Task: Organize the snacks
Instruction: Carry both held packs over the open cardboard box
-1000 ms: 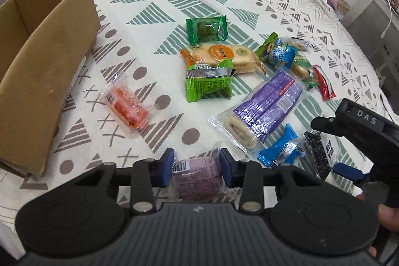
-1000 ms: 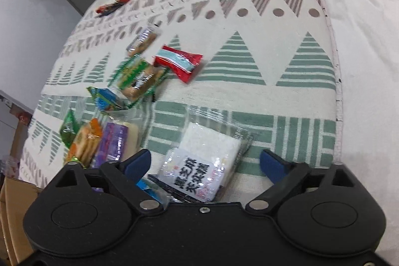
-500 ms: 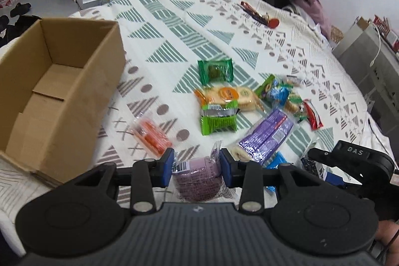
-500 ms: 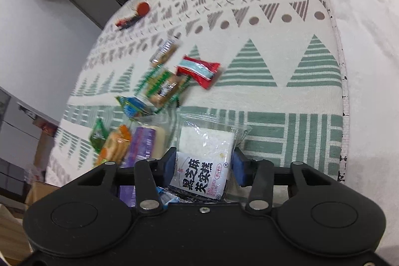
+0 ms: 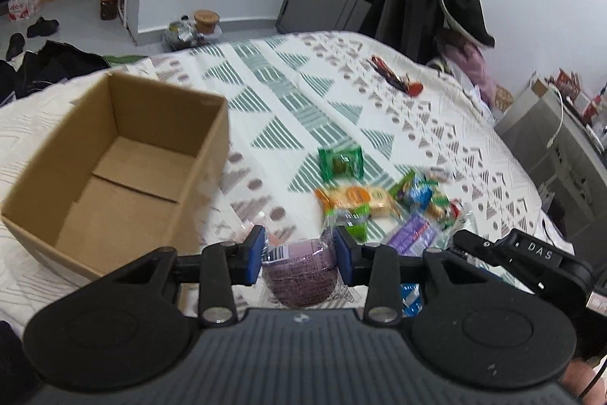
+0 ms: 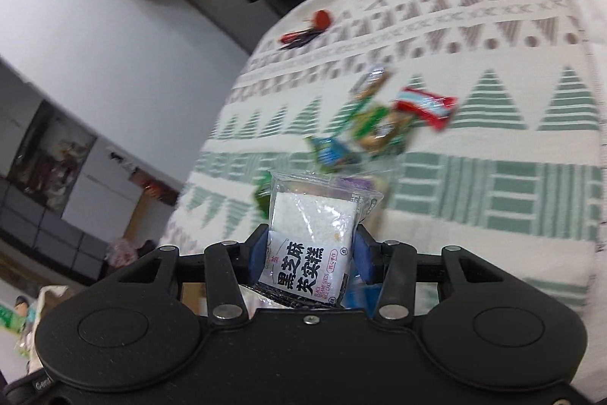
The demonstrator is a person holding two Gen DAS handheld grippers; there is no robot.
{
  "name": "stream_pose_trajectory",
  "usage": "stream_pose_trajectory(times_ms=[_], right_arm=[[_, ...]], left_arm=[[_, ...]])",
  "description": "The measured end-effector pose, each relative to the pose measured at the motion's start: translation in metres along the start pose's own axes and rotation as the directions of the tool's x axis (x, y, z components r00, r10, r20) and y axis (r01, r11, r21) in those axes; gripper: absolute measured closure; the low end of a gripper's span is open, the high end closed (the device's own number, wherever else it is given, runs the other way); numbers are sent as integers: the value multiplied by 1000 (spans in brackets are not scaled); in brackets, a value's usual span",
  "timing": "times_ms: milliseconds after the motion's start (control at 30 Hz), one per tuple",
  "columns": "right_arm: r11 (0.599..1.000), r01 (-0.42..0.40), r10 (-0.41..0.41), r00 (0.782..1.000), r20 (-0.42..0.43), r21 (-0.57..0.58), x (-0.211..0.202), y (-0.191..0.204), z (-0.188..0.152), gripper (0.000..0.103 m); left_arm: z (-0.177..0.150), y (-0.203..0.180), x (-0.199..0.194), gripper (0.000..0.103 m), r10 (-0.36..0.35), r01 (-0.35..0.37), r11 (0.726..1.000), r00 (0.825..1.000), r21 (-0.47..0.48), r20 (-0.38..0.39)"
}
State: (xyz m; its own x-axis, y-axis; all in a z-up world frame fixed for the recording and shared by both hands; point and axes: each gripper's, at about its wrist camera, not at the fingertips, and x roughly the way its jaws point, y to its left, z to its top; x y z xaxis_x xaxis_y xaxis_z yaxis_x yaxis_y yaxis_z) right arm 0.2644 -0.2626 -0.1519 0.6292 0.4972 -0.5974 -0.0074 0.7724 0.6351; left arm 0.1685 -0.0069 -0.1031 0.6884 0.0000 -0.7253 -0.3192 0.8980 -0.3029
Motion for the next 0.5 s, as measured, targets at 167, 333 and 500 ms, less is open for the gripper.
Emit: stream_pose_trajectory(times_ms=[167,333,500], right_arm=[[995,-90,90,996,4,-53,3,35,-11,58],[983,-153,153,988,-13,-98,11,64,-21,58],[975,-180,177,984,-32,-134,22,88,-32,58]], left_arm=[[13,17,-16,65,20,-19,1000,999,-22,45],[25,36,-28,65,39,-35,998,996,-45,81],[34,56,-32,65,65,-57,995,993,-79,100]])
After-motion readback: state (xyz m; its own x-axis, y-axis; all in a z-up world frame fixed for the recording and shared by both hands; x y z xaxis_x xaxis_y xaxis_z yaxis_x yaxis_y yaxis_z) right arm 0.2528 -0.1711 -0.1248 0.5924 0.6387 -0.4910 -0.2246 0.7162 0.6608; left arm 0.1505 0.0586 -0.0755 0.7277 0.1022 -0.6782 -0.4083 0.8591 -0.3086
